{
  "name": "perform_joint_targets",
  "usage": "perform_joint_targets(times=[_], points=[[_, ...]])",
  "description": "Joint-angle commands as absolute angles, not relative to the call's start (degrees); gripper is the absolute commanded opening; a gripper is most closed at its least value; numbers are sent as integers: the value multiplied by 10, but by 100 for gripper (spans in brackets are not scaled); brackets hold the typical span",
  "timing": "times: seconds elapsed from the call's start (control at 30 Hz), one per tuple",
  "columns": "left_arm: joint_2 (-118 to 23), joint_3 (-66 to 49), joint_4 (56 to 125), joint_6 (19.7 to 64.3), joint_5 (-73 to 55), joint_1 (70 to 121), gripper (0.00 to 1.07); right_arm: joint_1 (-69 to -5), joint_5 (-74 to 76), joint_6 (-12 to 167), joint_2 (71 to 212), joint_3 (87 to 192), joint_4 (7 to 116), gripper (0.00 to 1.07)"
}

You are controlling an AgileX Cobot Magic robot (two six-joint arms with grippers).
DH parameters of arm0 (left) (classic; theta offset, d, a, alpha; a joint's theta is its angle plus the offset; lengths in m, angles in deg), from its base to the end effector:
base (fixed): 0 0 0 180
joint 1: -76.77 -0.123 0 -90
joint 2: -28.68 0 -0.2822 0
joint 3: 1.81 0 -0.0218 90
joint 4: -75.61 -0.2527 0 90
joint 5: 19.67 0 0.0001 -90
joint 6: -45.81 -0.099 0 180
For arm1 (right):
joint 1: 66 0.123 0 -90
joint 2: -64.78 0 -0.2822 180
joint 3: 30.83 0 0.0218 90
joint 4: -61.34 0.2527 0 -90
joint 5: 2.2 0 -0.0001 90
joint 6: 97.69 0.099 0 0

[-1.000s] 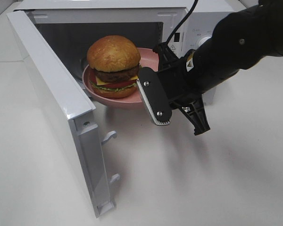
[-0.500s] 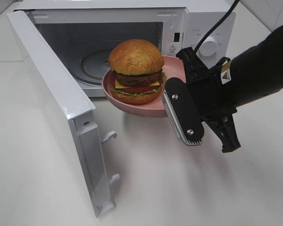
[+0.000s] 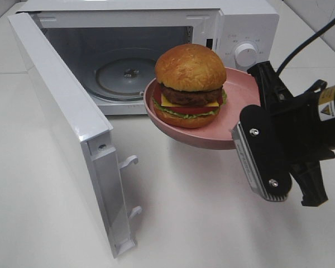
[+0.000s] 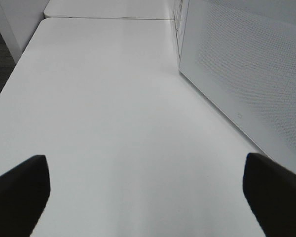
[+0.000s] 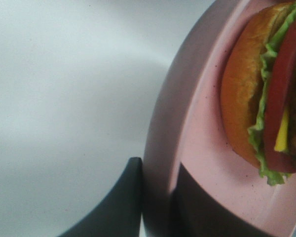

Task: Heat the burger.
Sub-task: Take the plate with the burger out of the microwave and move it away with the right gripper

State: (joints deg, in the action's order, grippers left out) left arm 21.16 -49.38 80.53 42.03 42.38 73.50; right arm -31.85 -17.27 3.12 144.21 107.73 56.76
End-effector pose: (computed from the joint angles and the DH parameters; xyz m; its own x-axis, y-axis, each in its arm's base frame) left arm 0.0033 -0.0073 0.2774 -0.4536 -0.0003 -0.8912 0.0221 0.9997 -0.0116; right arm 0.2040 0.1359 0.2183 0.4798 -0.8752 -0.0626 -0.6517 -0.3076 -0.6933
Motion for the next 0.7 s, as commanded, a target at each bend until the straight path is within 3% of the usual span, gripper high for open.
perform_joint_targets(times=[0.03,0.7], points=[[212,-494,806,423,416,733,98,-320,-142,67,1383,1053,548,1],[212,-494,806,423,416,733,98,-320,-351,305,1177,1005,384,2]])
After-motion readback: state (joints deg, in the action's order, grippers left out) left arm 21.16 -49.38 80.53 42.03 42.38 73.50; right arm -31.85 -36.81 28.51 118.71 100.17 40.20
